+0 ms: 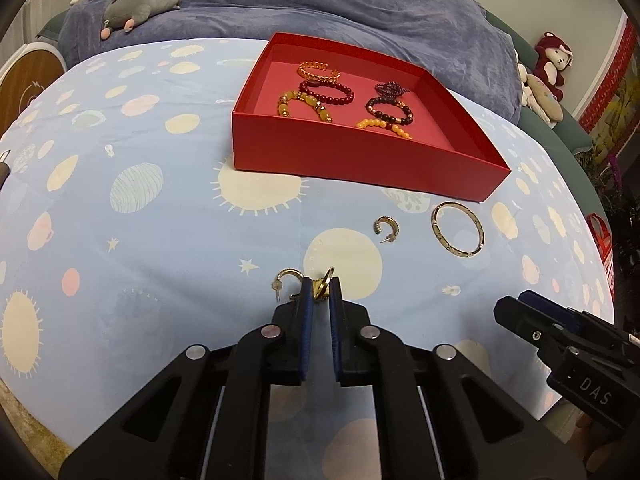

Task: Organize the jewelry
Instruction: 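Grasp a gold hoop earring with the left gripper while the right grasps the gold bangle rim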

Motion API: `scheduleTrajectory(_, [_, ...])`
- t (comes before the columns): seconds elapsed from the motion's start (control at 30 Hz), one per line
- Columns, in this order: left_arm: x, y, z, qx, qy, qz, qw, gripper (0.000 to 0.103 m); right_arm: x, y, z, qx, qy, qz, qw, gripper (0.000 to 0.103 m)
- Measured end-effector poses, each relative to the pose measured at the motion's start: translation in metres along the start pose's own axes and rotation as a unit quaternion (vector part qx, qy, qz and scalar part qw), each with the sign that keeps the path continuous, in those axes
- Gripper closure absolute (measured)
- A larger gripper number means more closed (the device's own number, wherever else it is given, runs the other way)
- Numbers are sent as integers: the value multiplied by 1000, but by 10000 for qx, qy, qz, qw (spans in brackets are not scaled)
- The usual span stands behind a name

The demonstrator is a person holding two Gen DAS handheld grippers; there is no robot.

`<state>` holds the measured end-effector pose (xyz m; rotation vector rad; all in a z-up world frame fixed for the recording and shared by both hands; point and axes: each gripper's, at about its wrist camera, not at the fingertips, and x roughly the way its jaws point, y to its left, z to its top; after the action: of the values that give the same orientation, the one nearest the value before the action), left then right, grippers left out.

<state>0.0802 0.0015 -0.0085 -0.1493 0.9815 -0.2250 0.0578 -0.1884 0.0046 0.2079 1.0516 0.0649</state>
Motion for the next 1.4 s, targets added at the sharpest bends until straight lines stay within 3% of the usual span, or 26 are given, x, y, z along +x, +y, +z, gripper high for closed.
scheduleTrajectory(0.33, [-8, 7, 1, -221, -89, -128, 9996, 100, 1, 1, 2, 1, -21, 13, 10000, 64])
scheduleTrajectory(0.73, [-7, 9, -1, -253, -18, -145, 9996, 100, 19, -2, 31, -21, -30, 30, 10000, 64])
scheduleTrajectory(0.8, [-6, 8, -2, -229, 8, -151, 9996, 100, 25, 2, 36, -105, -1, -4, 9999, 57])
scheduleTrajectory(0.87, [-5, 7, -3, -199, 20, -150, 9997, 100, 30, 4, 39, -134, -42, -47, 9999, 43])
scheduleTrajectory(1.4, [-2, 7, -3, -195, 47, -225, 9995, 100, 59, 12, 50, -505, -172, -456, 9975, 45])
